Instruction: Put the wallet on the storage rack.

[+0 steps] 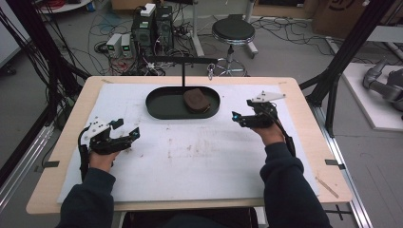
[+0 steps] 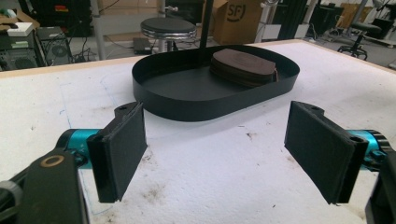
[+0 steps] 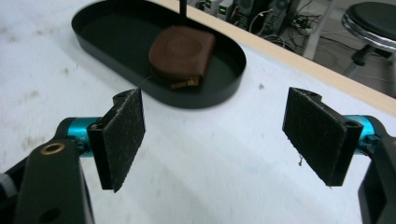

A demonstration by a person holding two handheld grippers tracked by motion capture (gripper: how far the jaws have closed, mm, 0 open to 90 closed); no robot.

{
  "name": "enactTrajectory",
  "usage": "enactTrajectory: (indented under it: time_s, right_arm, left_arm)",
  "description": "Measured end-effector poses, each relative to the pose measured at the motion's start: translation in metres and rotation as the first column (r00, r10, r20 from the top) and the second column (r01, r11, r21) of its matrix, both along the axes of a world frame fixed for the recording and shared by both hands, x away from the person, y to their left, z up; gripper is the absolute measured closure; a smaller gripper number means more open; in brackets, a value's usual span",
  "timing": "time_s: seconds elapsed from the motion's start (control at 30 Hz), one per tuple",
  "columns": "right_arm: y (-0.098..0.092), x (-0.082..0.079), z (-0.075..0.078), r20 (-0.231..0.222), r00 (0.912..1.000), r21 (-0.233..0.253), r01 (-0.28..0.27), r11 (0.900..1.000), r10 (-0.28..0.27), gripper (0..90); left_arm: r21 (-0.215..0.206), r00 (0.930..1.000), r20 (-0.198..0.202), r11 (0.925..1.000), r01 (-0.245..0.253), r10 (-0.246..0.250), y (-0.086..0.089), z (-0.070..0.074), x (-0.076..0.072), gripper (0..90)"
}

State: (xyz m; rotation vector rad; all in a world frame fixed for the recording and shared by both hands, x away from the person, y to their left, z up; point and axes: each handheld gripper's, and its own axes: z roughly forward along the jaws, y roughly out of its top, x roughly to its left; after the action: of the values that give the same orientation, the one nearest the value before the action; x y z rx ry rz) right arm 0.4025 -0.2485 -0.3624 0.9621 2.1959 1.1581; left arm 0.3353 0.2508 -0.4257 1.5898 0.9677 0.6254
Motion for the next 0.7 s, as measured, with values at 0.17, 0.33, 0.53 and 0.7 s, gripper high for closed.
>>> enactTrajectory:
  time_s: [0.17,0.33,0.53,0.7]
  right_arm:
    - [-0.018,-0.027,-0.015,0.033,0.9991,0.016,0.027,1.000,-0.027,21.4]
    - [-0.030,-0.042,-0.025,0.028,0.9985,0.036,0.047,0.998,-0.048,21.4]
    - [-0.037,-0.048,-0.032,0.027,0.9973,0.024,0.068,0.997,-0.068,21.4]
    - [-0.042,-0.050,-0.036,0.032,0.9956,-0.011,0.089,0.996,-0.088,21.4]
  left_arm:
    - [0.004,1.0000,0.006,1.0000,0.002,-0.002,-0.001,0.001,-0.001,20.7]
    - [0.007,0.9999,0.009,0.9999,0.008,-0.008,-0.003,0.002,-0.002,20.7]
    - [0.018,0.9999,0.011,0.9998,0.012,-0.012,-0.005,0.003,-0.003,20.7]
    - [0.018,0.9998,0.013,0.9998,0.012,-0.012,-0.005,0.003,-0.004,20.7]
